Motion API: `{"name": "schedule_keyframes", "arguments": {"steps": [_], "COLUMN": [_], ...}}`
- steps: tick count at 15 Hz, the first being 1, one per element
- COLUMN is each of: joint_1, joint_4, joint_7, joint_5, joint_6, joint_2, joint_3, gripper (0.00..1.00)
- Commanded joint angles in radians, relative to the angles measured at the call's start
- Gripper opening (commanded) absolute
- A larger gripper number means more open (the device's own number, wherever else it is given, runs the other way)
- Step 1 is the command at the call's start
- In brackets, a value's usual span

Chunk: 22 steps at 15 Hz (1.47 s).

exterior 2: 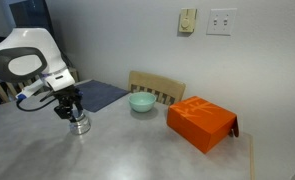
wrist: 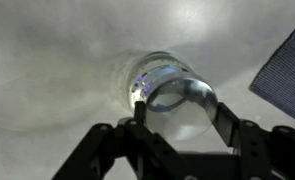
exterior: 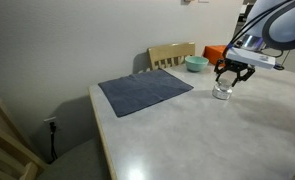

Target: Pick up the lid and put it on the silver bowl

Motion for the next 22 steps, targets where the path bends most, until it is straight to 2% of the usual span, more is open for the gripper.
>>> {"name": "schedule_keyframes", "arguments": {"steps": [1,9,12,14,22], "joint_1": [0.037,0.123,0.133,0.113,-0.029], "joint_4": [-0.054,-0.082,-0.091,-0.096,-0.118], "joint_7": [0.052,0.19,0.25,0.262,0.185], "joint_5": [-0.046,-0.194,-0.24,-0.24,-0.092], "joint_6": [0.022,0.016,0.008,0.004,-0.009], "joint_2": [-0.02,-0.062,-0.078,-0.087,-0.091], "joint_3": [-0.041,-0.129,-0.141,-0.122,0.014], "gripper": [0.44,0.44,0.44,0.44,0.44]}}
